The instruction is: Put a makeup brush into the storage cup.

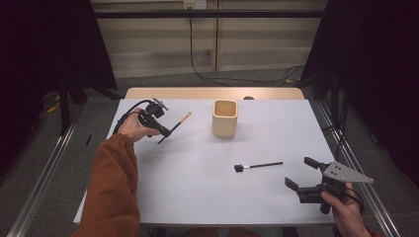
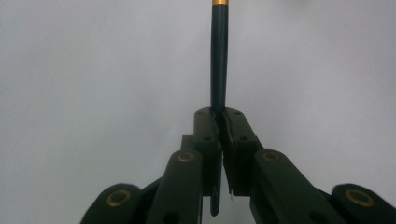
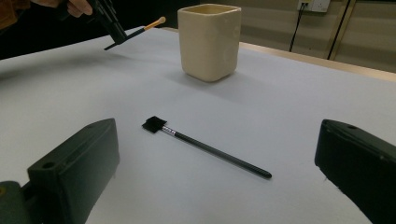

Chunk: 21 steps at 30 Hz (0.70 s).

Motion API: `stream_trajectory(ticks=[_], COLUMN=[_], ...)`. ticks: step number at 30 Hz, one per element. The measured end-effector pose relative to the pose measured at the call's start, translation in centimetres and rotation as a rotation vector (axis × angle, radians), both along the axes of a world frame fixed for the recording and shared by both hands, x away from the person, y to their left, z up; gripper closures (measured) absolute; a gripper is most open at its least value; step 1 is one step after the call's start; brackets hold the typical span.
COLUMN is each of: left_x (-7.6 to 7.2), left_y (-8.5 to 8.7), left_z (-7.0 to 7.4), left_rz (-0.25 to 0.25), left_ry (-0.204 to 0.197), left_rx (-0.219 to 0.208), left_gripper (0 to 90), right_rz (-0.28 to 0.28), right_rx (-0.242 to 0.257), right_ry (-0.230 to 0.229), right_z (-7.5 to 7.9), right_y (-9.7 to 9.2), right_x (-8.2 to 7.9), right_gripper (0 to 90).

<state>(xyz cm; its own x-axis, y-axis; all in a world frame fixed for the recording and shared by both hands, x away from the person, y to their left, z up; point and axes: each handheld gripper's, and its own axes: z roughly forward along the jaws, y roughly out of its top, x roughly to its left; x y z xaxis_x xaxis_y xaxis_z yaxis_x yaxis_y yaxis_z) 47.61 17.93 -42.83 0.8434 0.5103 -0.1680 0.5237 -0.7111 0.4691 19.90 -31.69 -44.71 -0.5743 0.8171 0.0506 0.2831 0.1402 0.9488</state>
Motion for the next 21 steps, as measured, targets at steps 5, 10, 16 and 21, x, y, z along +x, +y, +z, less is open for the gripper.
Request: stream_trajectory(ticks=[5, 10, 16, 21], left_x=[-0.3, -0.7, -1.0, -2.0], left_y=[0.7, 1.0, 1.3, 0.6], left_z=[-0.3, -1.3, -1.0, 0.4], left_rz=[0.063, 0.117, 0.167, 0.174], left_ry=[-0.044, -0.100, -0.174, -0.281], left_rx=[-0.102, -0.153, -0.270, -0.350], left_gripper=[85.2, 85.1, 85.1, 85.1], right_rz=[0.000, -0.003, -0.005, -0.005], right_rx=[0.001, 0.003, 0.006, 0.007], right_ry=[0.002, 0.005, 0.004, 0.004], right_z=[0.0, 0.0, 0.0, 0.1], right_y=[0.0, 0.0, -0.1, -0.1], right_x=[0.1, 0.1, 0.0, 0.0], right_gripper=[0.0, 0.0, 0.0, 0.0])
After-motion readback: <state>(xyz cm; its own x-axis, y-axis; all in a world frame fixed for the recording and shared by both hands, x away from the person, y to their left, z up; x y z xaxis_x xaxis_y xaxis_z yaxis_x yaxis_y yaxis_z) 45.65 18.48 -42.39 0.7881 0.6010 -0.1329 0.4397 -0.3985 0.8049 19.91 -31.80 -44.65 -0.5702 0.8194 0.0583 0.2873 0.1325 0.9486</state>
